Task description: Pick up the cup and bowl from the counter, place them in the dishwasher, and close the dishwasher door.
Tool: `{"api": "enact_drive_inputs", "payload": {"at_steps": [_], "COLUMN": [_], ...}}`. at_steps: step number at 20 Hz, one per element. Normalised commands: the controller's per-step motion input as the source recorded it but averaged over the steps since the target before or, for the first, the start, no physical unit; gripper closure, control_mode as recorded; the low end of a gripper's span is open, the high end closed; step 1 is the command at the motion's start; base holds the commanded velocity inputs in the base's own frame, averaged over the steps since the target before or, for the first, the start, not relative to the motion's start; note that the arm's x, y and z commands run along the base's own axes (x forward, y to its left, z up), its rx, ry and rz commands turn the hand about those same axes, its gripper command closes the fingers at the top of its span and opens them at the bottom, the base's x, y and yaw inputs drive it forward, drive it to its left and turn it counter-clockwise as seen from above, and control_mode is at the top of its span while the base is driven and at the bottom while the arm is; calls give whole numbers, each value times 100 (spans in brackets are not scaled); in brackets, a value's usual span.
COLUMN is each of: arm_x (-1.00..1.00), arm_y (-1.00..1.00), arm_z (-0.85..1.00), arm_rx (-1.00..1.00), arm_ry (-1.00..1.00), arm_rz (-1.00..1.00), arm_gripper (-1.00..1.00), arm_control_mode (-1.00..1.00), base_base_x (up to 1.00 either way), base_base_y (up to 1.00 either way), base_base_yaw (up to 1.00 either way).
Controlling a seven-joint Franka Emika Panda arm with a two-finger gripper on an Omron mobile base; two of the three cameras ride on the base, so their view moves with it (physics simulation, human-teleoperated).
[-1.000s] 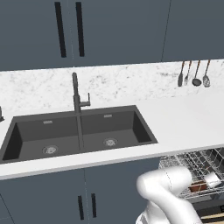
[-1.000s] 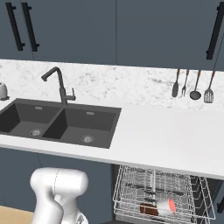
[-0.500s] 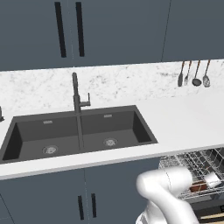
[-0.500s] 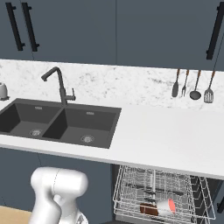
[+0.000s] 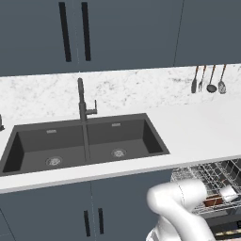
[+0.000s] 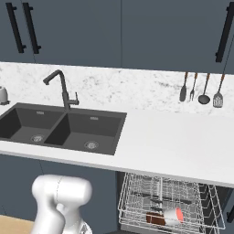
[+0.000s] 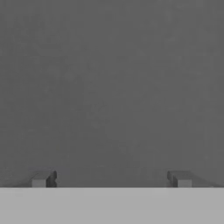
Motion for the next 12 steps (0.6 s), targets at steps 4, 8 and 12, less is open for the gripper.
{"api": "enact_drive_inputs", "payload": {"at_steps": [4, 8, 12], "arm_x": [100, 100, 100], "arm_y": [-2, 1, 0], "arm_z": [-83, -58, 0], "arm_rx": [10, 18, 23], "arm_ry": [-27, -67, -40], "arm_rz": [-1, 0, 2], "arm_gripper": [-100, -100, -100], "arm_control_mode": [-100, -100, -100], "base_base_x": [0, 0, 0], "base_base_y": [0, 0, 0], "base_base_yaw": [0, 0, 0]}}
